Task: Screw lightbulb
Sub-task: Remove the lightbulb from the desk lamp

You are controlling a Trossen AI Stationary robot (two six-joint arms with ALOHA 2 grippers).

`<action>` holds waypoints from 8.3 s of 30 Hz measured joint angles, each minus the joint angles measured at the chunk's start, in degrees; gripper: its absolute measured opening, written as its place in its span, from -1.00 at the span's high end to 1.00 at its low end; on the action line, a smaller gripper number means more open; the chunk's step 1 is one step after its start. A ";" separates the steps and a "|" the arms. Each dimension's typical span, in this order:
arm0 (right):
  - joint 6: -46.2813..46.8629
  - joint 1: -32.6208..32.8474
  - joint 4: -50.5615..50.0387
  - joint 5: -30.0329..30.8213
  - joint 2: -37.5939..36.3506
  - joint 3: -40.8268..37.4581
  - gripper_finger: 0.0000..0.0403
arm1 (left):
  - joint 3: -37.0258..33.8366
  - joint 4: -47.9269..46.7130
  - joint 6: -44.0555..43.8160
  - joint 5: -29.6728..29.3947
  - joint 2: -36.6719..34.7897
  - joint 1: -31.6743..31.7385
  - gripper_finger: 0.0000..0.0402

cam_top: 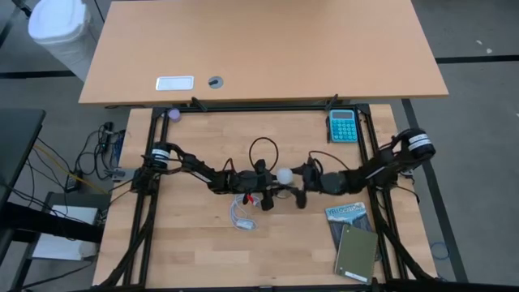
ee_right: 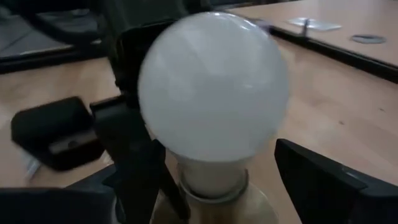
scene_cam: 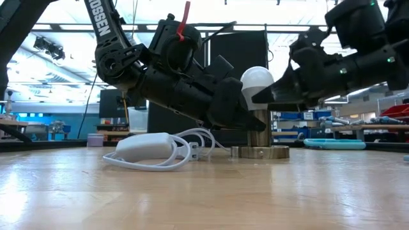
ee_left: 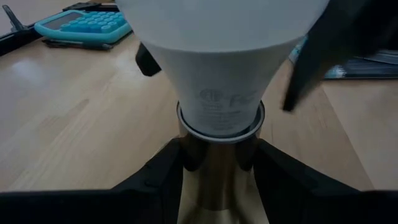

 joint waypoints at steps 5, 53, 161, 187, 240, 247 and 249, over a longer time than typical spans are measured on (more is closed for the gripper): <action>4.03 3.83 -0.15 12.27 5.79 4.79 -0.50 | 0.00 -0.02 -0.53 -0.42 0.00 0.00 0.15; 5.57 12.48 8.36 44.36 23.45 17.05 -0.13 | 0.02 -0.89 -2.96 -2.19 -0.11 0.00 0.15; 8.52 11.51 1.00 32.47 15.58 10.61 -0.52 | -0.02 0.05 -3.42 -1.02 -0.02 0.33 0.15; 8.56 16.36 2.38 55.06 16.56 9.21 -0.51 | 0.02 -1.35 -4.51 -3.09 -0.13 0.28 0.15; 3.86 10.48 11.34 30.61 15.10 7.43 -0.51 | -0.04 -0.98 -4.66 -3.46 -0.04 0.20 0.15; 2.38 8.91 10.27 30.21 15.10 8.29 -0.44 | -0.04 -0.98 -4.69 -3.61 -0.04 0.20 0.15; 2.42 8.62 9.70 30.20 15.12 8.29 -0.35 | -0.04 -0.98 -4.69 -3.64 -0.04 0.22 0.15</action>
